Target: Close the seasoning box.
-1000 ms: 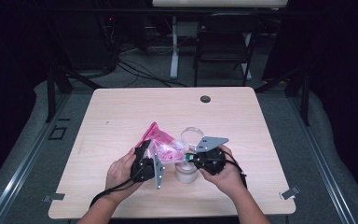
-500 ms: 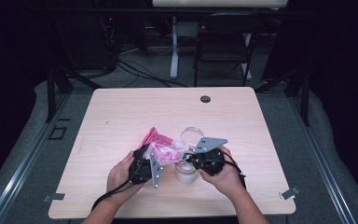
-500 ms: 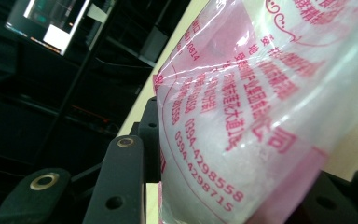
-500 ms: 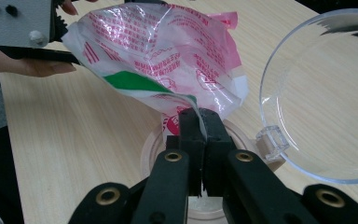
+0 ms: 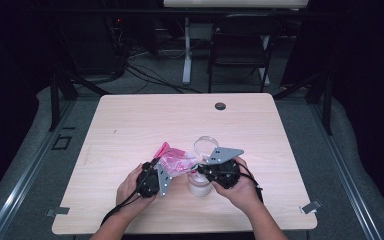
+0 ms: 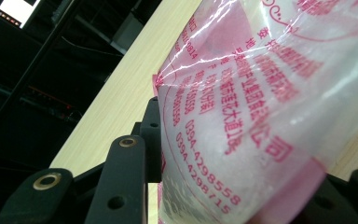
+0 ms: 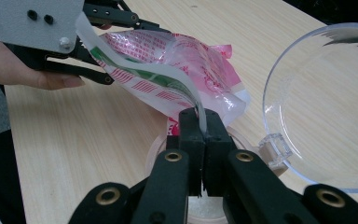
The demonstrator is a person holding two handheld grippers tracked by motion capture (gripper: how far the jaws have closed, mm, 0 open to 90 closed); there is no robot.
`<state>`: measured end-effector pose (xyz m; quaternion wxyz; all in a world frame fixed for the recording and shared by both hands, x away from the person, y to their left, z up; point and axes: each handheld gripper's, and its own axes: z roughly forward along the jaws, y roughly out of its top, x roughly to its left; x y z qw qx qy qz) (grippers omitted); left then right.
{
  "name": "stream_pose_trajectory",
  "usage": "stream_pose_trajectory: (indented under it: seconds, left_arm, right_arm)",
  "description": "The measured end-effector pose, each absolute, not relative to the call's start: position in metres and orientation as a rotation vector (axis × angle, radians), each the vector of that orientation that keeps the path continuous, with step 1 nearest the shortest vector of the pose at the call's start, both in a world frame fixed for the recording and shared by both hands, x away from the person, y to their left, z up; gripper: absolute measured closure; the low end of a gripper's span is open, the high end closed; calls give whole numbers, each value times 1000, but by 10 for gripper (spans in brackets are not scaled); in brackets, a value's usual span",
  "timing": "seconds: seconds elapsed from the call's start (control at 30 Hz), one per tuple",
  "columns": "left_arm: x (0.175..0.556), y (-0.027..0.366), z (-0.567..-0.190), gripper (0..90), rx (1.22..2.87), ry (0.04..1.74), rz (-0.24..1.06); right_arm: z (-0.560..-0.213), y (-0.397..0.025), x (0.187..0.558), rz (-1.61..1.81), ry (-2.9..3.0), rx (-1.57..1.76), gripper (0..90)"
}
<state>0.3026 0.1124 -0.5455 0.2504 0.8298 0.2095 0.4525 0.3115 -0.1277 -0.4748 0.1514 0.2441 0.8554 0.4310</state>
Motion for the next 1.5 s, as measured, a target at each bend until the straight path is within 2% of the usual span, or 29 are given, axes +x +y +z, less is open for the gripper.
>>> stream_pose_trajectory:
  seconds: [0.9, 1.5]
  left_arm:
    - [308, 117, -553, 686, 2273, 643, 1091]
    - [316, 122, -557, 698, 2241, 736, 916]
  right_arm:
    - [-472, -122, 310, 1284, 2453, 691, 867]
    - [-469, -125, 311, 1356, 2420, 708, 731]
